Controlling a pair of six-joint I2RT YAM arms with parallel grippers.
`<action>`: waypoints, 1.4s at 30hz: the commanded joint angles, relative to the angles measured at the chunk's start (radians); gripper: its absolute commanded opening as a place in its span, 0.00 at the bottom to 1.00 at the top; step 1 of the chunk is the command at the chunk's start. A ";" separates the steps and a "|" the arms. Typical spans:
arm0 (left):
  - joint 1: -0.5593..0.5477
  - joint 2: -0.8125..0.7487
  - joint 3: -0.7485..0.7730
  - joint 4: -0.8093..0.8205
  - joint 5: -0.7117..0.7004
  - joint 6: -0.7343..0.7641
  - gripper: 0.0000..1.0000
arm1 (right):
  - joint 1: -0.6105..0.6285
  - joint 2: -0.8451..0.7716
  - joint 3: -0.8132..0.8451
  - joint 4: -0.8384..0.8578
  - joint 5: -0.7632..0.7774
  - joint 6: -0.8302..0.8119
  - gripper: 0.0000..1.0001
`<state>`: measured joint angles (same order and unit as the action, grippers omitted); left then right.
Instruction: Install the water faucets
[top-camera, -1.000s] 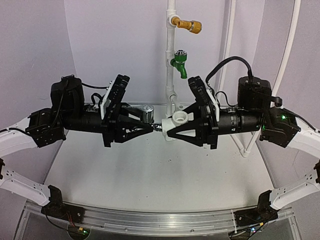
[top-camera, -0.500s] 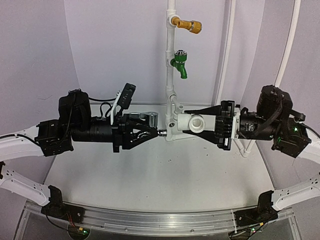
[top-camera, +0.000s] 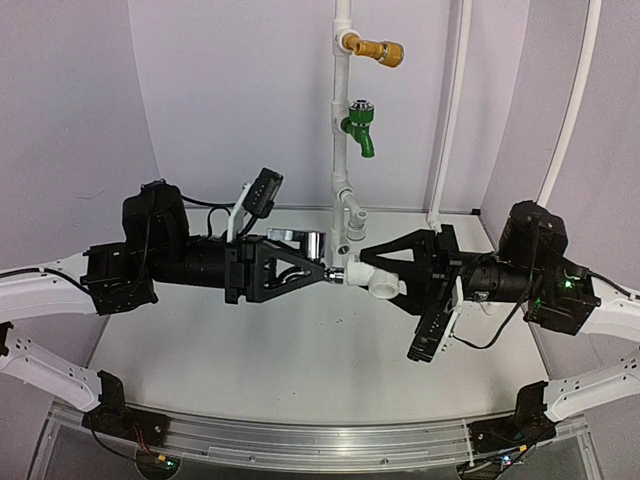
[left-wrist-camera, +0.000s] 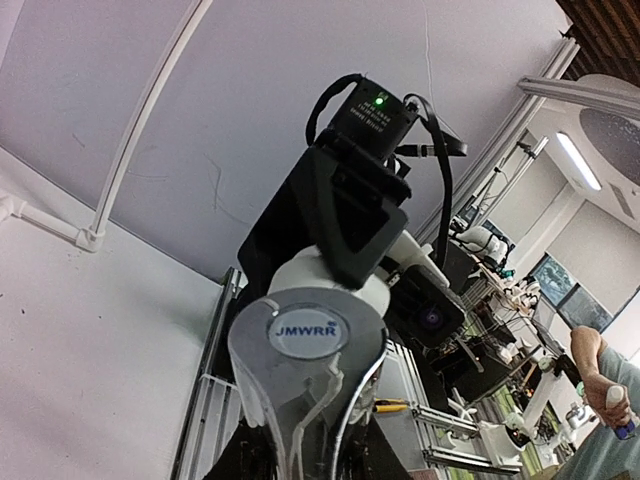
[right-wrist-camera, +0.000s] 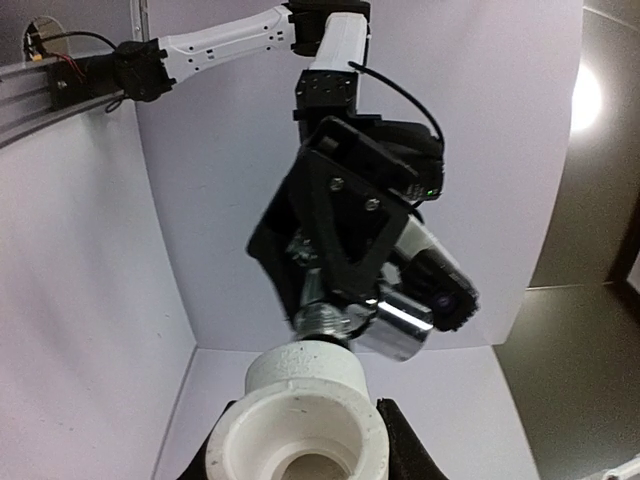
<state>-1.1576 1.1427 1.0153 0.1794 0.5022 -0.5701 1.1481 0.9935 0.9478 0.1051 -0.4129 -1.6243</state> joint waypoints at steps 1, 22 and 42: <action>-0.002 0.022 0.032 0.112 0.041 -0.078 0.00 | 0.006 -0.005 -0.013 0.188 -0.016 -0.146 0.00; -0.002 0.027 0.013 0.197 0.089 -0.155 0.00 | 0.006 -0.006 -0.059 0.165 -0.018 -0.435 0.00; -0.001 0.014 -0.034 0.249 0.008 -0.196 0.00 | 0.005 0.033 -0.074 0.292 -0.074 -0.483 0.00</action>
<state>-1.1553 1.1754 0.9991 0.3650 0.5692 -0.7601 1.1477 1.0051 0.8825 0.3371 -0.4656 -1.9934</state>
